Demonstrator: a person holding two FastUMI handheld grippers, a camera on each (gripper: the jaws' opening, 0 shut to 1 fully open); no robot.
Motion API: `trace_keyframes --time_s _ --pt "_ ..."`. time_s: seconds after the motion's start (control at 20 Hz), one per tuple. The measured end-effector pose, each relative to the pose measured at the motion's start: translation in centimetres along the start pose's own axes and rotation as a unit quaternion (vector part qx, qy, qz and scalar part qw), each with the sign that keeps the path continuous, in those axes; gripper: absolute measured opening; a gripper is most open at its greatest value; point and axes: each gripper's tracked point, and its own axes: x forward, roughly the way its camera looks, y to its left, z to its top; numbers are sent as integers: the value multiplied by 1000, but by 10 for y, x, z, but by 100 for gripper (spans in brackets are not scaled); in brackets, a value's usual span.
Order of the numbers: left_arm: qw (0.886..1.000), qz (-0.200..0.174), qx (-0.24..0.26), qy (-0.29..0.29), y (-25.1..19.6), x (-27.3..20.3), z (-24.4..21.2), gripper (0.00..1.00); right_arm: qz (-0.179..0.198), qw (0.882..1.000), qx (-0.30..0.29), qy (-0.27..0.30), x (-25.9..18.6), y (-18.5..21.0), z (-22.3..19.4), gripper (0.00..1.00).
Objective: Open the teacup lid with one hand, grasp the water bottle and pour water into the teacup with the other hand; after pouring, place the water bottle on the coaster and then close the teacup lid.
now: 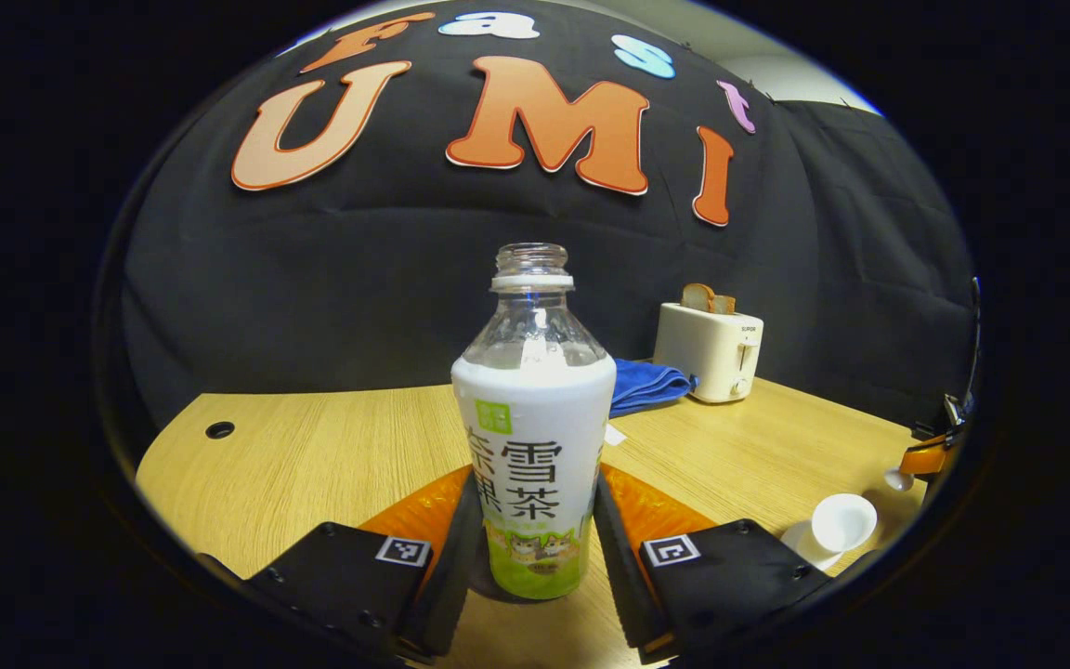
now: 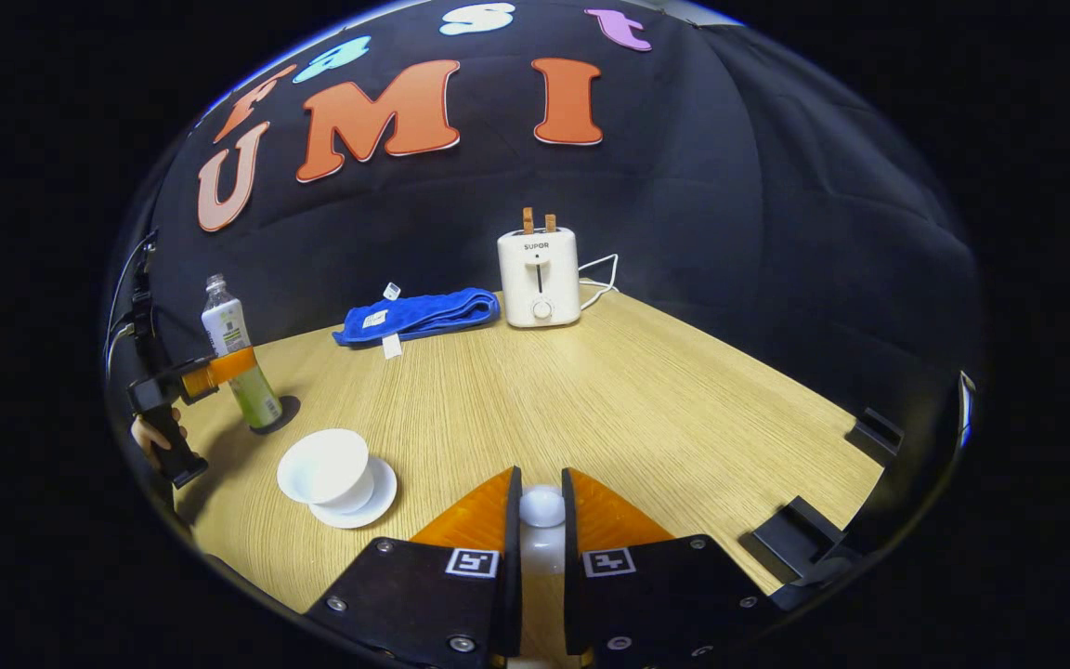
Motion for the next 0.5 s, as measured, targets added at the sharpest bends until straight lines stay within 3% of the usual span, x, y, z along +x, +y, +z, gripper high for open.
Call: trace_keyframes --time_s 0.5 --pt "1000 4 -4 -4 -2 -5 -3 72 4 1000 -1 0 0 3 -1 19"
